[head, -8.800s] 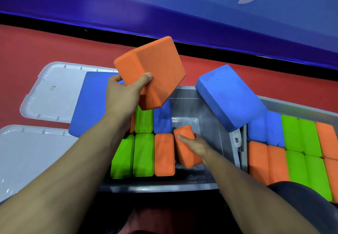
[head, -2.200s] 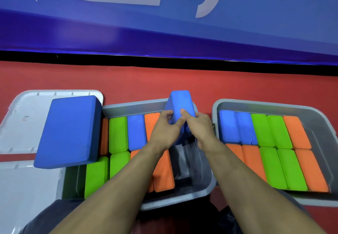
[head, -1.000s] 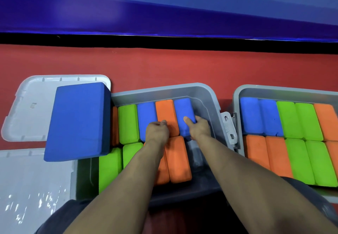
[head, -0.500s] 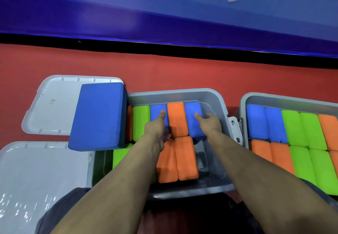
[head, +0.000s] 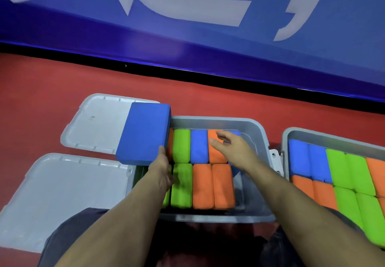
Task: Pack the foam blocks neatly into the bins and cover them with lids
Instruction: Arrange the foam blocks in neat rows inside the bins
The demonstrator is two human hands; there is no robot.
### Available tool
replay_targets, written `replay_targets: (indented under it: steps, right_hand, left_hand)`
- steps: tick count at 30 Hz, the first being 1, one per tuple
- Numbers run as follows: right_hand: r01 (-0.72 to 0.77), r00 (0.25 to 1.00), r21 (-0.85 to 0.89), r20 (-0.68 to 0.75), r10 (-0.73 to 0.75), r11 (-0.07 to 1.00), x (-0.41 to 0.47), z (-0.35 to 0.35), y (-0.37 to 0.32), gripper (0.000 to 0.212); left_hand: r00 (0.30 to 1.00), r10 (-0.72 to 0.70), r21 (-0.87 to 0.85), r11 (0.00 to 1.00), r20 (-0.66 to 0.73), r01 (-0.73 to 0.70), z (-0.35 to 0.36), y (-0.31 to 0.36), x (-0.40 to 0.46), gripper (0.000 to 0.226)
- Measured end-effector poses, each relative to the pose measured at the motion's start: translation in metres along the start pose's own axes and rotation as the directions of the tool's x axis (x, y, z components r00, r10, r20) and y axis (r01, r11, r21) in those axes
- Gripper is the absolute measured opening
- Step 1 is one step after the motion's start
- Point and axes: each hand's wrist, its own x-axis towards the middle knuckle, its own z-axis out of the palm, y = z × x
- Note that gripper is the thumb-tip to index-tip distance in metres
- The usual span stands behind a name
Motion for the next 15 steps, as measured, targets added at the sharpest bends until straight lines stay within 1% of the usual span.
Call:
replay_targets:
  steps: [3,5,7,9,11,15]
  right_hand:
    - [0.039,0.998,-0.101,0.047,-0.034,0.994,0.003,0.013,0.001,0.065]
    - [0.067,0.996,-0.197,0.072,-0.054,0.978,0.007,0.017,-0.002,0.067]
    - [0.096,0.993,-0.272,0.097,-0.072,0.958,0.010,0.019,-0.003,0.068]
    - [0.099,0.990,-0.294,0.121,-0.066,0.951,0.015,0.021,-0.002,0.070]
    - [0.100,0.989,-0.295,0.132,-0.063,0.950,0.019,0.022,-0.002,0.071]
    - [0.132,0.989,-0.253,0.099,-0.110,0.958,0.018,0.016,-0.008,0.066]
  left_hand:
    - [0.994,0.075,-0.073,0.994,-0.081,-0.081,-0.018,0.006,0.009,0.074]
    - [0.988,0.118,-0.115,0.985,-0.096,-0.128,-0.026,0.012,0.017,0.068]
    - [0.985,0.122,-0.172,0.975,-0.120,-0.142,-0.030,0.017,0.033,0.065]
    - [0.988,0.104,-0.231,0.965,-0.110,-0.127,-0.029,0.022,0.038,0.067]
    - [0.986,0.118,-0.239,0.960,-0.121,-0.145,-0.026,0.024,0.041,0.066]
    - [0.964,0.233,-0.222,0.941,-0.127,-0.256,-0.012,0.032,0.018,0.063]
